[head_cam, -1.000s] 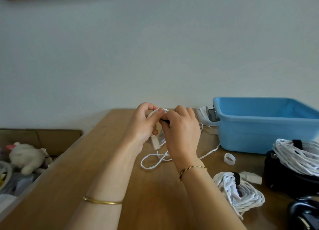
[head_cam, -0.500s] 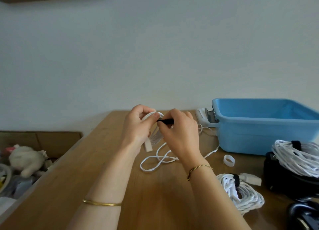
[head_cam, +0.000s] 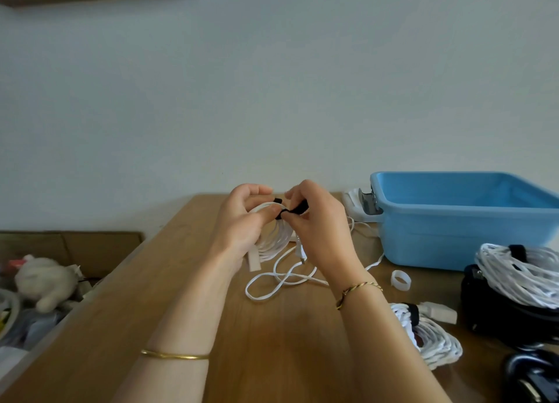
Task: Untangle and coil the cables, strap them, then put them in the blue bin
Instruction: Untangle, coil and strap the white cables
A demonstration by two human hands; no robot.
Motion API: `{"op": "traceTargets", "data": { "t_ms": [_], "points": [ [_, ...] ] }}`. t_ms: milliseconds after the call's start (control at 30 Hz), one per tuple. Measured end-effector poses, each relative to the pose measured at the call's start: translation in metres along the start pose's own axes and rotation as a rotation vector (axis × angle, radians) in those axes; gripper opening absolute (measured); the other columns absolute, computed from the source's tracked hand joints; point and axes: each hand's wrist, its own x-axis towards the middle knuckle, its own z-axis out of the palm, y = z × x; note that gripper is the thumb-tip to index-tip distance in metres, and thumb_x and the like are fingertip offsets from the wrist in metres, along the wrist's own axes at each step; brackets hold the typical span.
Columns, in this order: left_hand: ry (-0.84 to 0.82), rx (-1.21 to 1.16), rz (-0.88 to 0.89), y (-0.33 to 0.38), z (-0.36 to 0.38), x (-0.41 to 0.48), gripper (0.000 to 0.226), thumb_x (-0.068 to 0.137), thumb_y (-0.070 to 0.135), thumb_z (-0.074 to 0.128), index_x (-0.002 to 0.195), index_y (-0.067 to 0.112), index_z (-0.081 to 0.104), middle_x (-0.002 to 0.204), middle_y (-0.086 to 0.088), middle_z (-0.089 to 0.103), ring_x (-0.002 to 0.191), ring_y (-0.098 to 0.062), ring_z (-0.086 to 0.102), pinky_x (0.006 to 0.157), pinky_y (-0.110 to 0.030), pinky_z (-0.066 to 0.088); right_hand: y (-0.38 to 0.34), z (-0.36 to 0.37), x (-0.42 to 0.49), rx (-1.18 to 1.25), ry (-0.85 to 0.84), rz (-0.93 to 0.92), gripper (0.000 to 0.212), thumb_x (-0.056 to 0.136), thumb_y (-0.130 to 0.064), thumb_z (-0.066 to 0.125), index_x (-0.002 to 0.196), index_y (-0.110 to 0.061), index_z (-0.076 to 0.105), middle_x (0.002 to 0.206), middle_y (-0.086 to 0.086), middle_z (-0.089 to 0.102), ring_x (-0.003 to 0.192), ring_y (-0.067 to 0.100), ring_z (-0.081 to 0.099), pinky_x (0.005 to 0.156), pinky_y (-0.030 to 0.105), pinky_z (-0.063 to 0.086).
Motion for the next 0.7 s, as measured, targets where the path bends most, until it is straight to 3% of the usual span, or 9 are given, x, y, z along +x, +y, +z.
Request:
{"op": "traceTargets", "data": {
  "t_ms": [167,367,500,600,700],
  "points": [
    [-0.053,0.015,-0.058,0.005,-0.002,-0.003,0.021,0.088,0.004,0.064,0.103,0.017,0.059,0.094,0.006,0.070,0.037,0.003,0.044,0.041,-0.019,0.032,0.006,0.004,-0.001,0.085,0.019,-0.035,0.047,0.078,0.001,0.064,0.066,-0.030,0.031,0.087,0.000,0.070,0.085,0.026,0.064,0.072,0.048,0.052],
    [-0.084,-0.057,-0.141,0.005,-0.001,-0.002,0.010,0.087,0.012,0.060,0.094,0.009,0.066,0.077,-0.010,0.058,0.038,-0.010,0.030,0.041,-0.022,0.029,0.008,0.007,-0.001,0.012,0.083,-0.084,0.050,0.080,0.002,0.059,0.066,-0.032,0.025,0.083,0.004,0.067,0.080,0.030,0.061,0.067,0.046,0.050],
    [-0.121,0.026,-0.158,0.006,0.003,-0.005,0.027,0.077,0.042,0.063,0.078,0.015,0.068,0.071,-0.008,0.060,0.038,-0.011,0.033,0.044,-0.024,0.029,0.004,0.008,-0.003,-0.109,0.109,-0.141,0.032,0.079,0.004,0.055,0.071,-0.017,0.033,0.077,0.010,0.063,0.075,0.032,0.055,0.062,0.046,0.048],
    [-0.120,0.029,-0.183,0.006,0.002,-0.004,0.023,0.088,0.032,0.060,0.078,0.012,0.068,0.064,-0.003,0.065,0.037,-0.009,0.031,0.039,-0.020,0.029,-0.001,0.010,-0.006,-0.156,0.155,-0.194,0.021,0.077,0.005,0.055,0.072,-0.008,0.040,0.067,0.014,0.057,0.066,0.034,0.050,0.055,0.046,0.046],
    [-0.084,-0.024,-0.205,0.007,0.003,-0.004,0.020,0.084,0.027,0.064,0.068,0.014,0.066,0.062,-0.006,0.065,0.036,-0.010,0.028,0.038,-0.020,0.026,-0.002,0.011,-0.006,-0.164,0.176,-0.220,0.021,0.075,0.005,0.056,0.073,-0.008,0.040,0.065,0.013,0.056,0.063,0.033,0.050,0.052,0.044,0.046]
  ]
}}
